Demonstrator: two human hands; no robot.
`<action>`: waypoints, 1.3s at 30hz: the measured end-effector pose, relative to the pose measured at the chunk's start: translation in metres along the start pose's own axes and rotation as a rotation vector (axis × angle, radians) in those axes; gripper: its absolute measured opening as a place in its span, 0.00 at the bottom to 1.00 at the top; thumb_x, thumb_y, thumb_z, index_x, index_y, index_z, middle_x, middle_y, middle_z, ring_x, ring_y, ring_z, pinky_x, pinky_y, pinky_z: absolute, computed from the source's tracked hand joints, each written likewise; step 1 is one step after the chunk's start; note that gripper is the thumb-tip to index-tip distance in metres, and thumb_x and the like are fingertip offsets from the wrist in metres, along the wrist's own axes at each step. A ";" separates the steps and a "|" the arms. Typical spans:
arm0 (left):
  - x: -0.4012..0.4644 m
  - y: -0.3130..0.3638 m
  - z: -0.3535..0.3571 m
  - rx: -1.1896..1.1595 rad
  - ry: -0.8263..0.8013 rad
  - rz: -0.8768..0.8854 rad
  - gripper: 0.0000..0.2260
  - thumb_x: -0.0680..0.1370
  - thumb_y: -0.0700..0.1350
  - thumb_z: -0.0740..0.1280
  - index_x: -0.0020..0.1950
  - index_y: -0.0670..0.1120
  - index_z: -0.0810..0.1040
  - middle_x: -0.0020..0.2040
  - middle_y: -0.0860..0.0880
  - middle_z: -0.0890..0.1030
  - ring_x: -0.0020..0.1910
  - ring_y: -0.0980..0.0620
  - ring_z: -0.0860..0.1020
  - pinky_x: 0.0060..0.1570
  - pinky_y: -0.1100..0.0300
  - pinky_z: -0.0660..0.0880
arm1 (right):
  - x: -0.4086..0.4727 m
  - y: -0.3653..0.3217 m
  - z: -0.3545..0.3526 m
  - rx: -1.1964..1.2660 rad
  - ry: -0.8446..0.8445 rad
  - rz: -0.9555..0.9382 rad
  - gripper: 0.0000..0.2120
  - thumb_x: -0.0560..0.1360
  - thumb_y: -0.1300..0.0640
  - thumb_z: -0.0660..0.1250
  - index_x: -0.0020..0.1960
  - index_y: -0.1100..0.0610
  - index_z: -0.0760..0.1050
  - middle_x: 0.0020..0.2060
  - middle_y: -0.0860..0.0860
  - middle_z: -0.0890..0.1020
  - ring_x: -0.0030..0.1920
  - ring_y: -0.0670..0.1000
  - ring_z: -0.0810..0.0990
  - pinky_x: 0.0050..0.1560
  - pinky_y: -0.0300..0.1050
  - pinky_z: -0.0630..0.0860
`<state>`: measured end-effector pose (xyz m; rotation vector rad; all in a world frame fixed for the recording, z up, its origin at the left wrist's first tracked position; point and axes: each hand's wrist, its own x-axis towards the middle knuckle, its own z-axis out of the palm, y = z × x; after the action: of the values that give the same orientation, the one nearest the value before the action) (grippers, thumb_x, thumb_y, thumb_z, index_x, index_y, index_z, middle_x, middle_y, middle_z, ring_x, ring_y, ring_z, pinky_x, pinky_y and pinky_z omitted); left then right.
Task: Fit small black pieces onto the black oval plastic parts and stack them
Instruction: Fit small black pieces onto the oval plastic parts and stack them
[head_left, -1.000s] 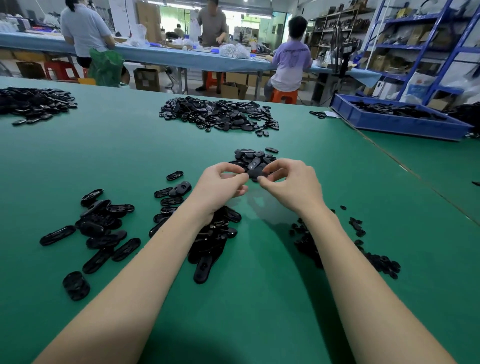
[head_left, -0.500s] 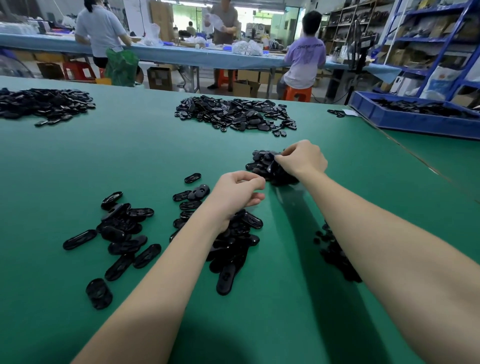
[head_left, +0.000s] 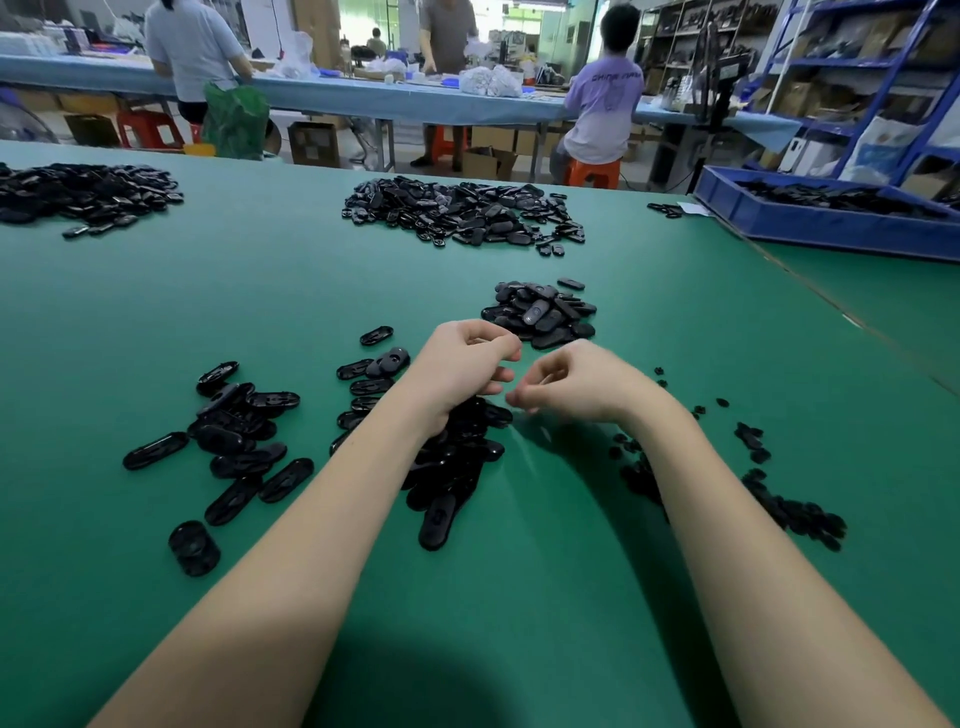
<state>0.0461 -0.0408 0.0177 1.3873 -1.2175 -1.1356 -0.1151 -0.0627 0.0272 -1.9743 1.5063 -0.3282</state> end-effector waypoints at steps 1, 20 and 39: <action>-0.001 0.000 0.001 0.012 0.003 0.004 0.04 0.79 0.42 0.68 0.46 0.47 0.81 0.48 0.47 0.85 0.38 0.54 0.82 0.41 0.62 0.80 | -0.003 0.000 0.002 -0.010 -0.025 0.008 0.09 0.71 0.43 0.76 0.40 0.48 0.85 0.36 0.44 0.86 0.36 0.43 0.79 0.43 0.41 0.75; -0.012 0.008 0.012 0.018 -0.254 -0.051 0.05 0.80 0.41 0.69 0.54 0.41 0.83 0.46 0.45 0.85 0.38 0.54 0.83 0.37 0.67 0.77 | -0.030 0.017 -0.039 0.238 0.170 -0.069 0.02 0.73 0.56 0.77 0.44 0.50 0.85 0.36 0.50 0.82 0.27 0.42 0.72 0.30 0.31 0.69; -0.016 0.005 0.013 -0.025 -0.145 -0.048 0.12 0.77 0.29 0.68 0.50 0.45 0.82 0.49 0.44 0.82 0.41 0.51 0.84 0.47 0.66 0.81 | -0.039 0.015 -0.044 -0.347 -0.108 0.276 0.07 0.61 0.48 0.83 0.37 0.45 0.87 0.32 0.41 0.86 0.33 0.41 0.85 0.53 0.43 0.83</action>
<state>0.0313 -0.0264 0.0217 1.3404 -1.2728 -1.3000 -0.1630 -0.0434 0.0585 -1.9647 1.8313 0.1651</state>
